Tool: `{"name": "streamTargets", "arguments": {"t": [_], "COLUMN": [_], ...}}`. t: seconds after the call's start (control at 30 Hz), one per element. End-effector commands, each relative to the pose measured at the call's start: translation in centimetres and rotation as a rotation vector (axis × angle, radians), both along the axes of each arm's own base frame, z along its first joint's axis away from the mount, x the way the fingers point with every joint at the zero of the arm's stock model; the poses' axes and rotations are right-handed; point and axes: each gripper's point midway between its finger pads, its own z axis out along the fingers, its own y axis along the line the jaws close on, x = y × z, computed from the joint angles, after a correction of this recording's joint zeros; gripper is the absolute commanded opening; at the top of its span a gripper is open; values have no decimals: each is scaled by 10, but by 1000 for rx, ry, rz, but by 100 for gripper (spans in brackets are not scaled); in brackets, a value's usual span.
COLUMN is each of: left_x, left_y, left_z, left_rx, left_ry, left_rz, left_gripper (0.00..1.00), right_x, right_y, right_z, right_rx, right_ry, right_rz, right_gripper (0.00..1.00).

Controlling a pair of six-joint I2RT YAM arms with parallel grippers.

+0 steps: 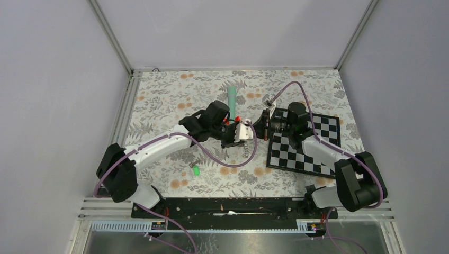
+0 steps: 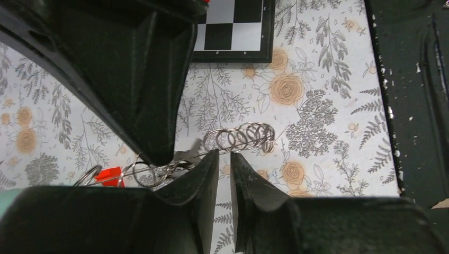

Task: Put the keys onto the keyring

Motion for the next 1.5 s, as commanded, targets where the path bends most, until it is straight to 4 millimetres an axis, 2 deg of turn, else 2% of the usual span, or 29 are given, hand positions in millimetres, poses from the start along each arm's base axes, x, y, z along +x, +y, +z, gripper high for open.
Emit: {"name": "streamTargets", "arguments": {"t": [0.0, 0.27, 0.4, 0.53, 0.67, 0.87, 0.97, 1.23, 1.47], "left_x": [-1, 8, 9, 6, -3, -21, -17, 11, 12], "left_y": [-13, 6, 18, 20, 14, 10, 10, 11, 6], "left_z": [23, 29, 41, 56, 63, 65, 67, 65, 66], "left_rx": [-74, -81, -108, -160, -196, -221, -223, -225, -236], "left_ry": [5, -9, -2, 36, 116, 193, 197, 173, 207], "left_rz": [-22, 30, 48, 48, 7, -77, -65, 46, 21], "left_gripper": [23, 41, 54, 62, 62, 56, 55, 54, 54], "right_x": [4, 0, -4, -7, -8, -10, -11, -14, -14], "right_y": [-2, -7, -9, -9, -8, -9, -9, -8, -8], "right_z": [23, 28, 29, 30, 34, 38, 35, 34, 35], "right_rx": [39, 46, 46, 50, 62, 69, 68, 70, 74], "right_ry": [-130, -163, -188, -207, -208, -213, -207, -210, -210], "right_rz": [-9, 17, 40, 58, 67, 69, 73, 91, 93], "right_gripper": [0, 0, 0, 0, 0, 0, 0, 0, 0]}}
